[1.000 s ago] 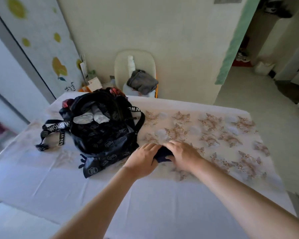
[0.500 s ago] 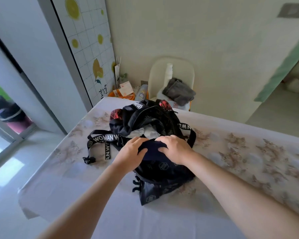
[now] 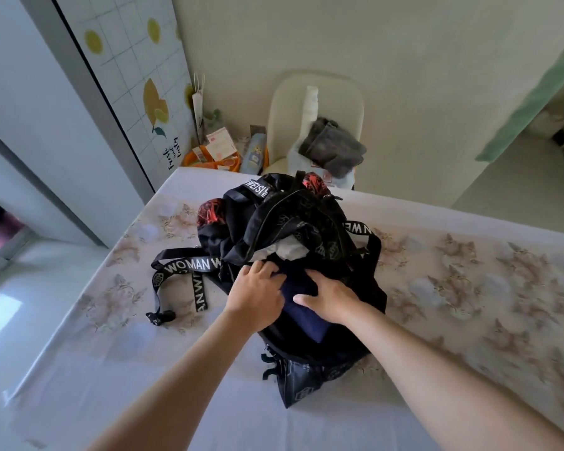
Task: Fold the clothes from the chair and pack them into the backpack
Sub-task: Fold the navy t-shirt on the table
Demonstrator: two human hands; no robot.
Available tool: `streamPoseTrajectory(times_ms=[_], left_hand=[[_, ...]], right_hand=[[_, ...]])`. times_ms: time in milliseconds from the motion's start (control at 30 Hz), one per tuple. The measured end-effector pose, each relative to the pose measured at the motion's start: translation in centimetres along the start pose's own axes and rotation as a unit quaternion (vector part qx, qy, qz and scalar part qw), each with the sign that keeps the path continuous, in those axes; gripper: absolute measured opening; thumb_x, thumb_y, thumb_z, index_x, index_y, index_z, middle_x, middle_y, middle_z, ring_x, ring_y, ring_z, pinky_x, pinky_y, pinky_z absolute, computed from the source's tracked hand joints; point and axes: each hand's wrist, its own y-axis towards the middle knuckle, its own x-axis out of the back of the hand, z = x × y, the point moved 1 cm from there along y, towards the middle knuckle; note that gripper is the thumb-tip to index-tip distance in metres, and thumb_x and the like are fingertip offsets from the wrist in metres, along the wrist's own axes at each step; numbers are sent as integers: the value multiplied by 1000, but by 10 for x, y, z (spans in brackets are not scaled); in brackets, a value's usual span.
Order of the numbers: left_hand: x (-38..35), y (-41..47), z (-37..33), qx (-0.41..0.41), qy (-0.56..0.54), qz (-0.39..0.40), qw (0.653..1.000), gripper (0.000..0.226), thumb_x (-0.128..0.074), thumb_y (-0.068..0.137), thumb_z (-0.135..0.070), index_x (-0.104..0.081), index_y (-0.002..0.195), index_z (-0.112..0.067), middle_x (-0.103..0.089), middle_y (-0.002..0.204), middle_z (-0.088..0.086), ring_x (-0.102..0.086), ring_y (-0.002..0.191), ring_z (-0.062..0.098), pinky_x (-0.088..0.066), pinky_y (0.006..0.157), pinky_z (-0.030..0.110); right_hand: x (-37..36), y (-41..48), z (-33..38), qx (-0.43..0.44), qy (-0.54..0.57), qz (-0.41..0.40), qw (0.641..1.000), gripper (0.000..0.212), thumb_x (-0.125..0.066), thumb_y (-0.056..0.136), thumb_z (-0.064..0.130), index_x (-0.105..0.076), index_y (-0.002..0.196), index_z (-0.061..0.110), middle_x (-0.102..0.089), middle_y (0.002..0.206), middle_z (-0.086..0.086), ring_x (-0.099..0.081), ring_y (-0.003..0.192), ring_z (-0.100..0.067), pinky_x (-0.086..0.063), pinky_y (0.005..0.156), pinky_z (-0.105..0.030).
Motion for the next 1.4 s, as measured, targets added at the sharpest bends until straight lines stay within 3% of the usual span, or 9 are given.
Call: streamPoseTrajectory(times_ms=[167, 333, 467, 567, 700, 800, 967, 1167, 1400], left_hand=[[44, 50, -17, -179, 34, -244, 953, 34, -51, 82, -13, -71, 108, -23, -58, 130, 4, -48, 122, 27, -38, 99, 37], [45, 116, -30, -178, 216, -22, 960, 55, -51, 97, -36, -35, 149, -27, -29, 158, 8, -20, 147, 33, -12, 120, 46], [47, 148, -33, -134, 244, 78, 957, 36, -48, 99, -44, -55, 130, -28, -59, 129, -1, -52, 121, 26, -38, 98, 38], [59, 162, -29, -57, 162, 23, 985, 28, -40, 105, -39, -60, 114, -22, -67, 107, 1, -65, 100, 24, -43, 67, 31], [78, 179, -12, 5, 14, -101, 995, 36, -38, 104, -43, -65, 104, -19, -70, 94, 5, -66, 87, 29, -52, 68, 37], [82, 178, -8, -28, 3, -88, 996, 36, -40, 103, -44, -66, 103, -19, -70, 93, 3, -66, 86, 27, -54, 71, 41], [76, 176, 4, -42, -38, -96, 994, 34, -45, 101, -47, -70, 102, -23, -71, 90, -2, -66, 85, 22, -53, 69, 38], [81, 184, 12, -43, -76, -111, 990, 31, -49, 99, -47, -73, 106, -28, -73, 96, -6, -66, 90, 19, -47, 67, 30], [81, 184, 15, -29, -164, -129, 978, 25, -56, 97, -42, -76, 100, -27, -74, 91, -9, -66, 84, 13, -51, 69, 30]], right_hand=[[13, -6, -9, 62, 76, -20, 995, 70, -67, 92, 44, -35, 152, 29, -47, 151, 4, -46, 135, -16, -37, 107, -26], [37, -7, -43, 19, 120, -83, 989, 56, -57, 97, 48, -38, 148, 36, -55, 142, 8, -54, 126, -19, -44, 95, -29], [33, -2, -56, -55, 48, -123, 990, 47, -48, 101, 47, -43, 143, 26, -61, 129, -5, -60, 114, -28, -50, 85, -36], [25, -1, -48, 50, -166, -217, 961, 58, -60, 94, 29, -38, 146, 20, -52, 123, -7, -55, 107, -28, -48, 82, -36], [10, 12, -32, 238, -253, -210, 914, 64, -56, 91, 43, -38, 149, 22, -44, 142, -12, -48, 124, -34, -45, 97, -46], [4, 19, -27, 153, -272, -92, 946, 82, -49, 91, 57, -8, 157, 30, -4, 165, -11, -9, 150, -35, -29, 110, -60], [14, 32, -20, -31, -246, -157, 956, 82, -54, 93, 25, -4, 158, 18, -12, 162, -20, -19, 145, -42, -45, 99, -51], [10, 58, 22, 128, -242, -193, 942, 70, -50, 90, 34, -29, 149, 3, -37, 149, -24, -40, 134, -41, -38, 106, -47], [26, 114, 36, 21, -133, -65, 989, 106, -46, 79, 77, -2, 158, 20, -16, 163, -13, -22, 147, -36, -23, 117, -51]])
